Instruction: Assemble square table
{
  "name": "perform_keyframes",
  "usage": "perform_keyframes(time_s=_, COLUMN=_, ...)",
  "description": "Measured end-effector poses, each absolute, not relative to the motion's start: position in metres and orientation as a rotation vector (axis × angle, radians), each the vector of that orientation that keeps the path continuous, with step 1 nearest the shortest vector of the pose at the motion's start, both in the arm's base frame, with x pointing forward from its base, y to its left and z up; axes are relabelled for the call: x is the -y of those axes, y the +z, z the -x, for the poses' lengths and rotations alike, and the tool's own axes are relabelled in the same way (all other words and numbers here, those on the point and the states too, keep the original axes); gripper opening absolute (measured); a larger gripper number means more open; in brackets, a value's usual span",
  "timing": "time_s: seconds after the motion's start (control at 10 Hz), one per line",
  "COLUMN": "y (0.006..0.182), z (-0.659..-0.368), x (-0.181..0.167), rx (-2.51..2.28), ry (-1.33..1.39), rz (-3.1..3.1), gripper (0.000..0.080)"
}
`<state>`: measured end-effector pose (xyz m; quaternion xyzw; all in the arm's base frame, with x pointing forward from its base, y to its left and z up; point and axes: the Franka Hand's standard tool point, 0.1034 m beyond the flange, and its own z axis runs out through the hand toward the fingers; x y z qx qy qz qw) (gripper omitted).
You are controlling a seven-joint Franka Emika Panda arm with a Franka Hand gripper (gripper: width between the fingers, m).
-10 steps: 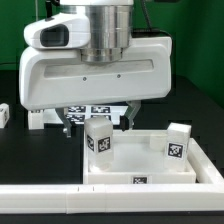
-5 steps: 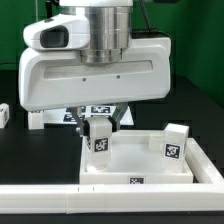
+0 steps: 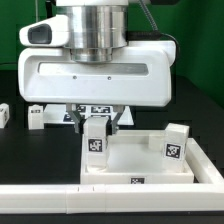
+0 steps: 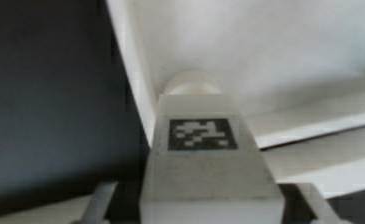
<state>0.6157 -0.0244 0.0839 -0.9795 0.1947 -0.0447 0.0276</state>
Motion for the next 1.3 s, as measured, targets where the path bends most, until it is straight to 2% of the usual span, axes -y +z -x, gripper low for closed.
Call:
perform_keyframes(time_s=0.5, y=0.084, z=-0.616, x=0.024, rx=-1.097, ry=-0.139, rz=2.864, gripper=0.0287)
perform_keyframes(time_s=0.9, y=0.082, z=-0.616, x=0.018, rx=-1.772, ry=-0.118, rz=2.435, gripper=0.0287)
perform_keyframes(time_s=1.1, y=0.082, z=-0.617, x=0.013, rx=-1.944, ry=-0.1, rz=2.289, gripper=0.0287)
perform_keyframes(time_s=1.2, y=0.082, z=-0.616, x=0.013, rx=-1.938, ry=-0.1, rz=2.295, gripper=0.039)
perform_keyframes(time_s=1.3, y=0.082, z=-0.616, x=0.013, rx=-1.912, ry=-0.102, rz=2.318, gripper=0.039)
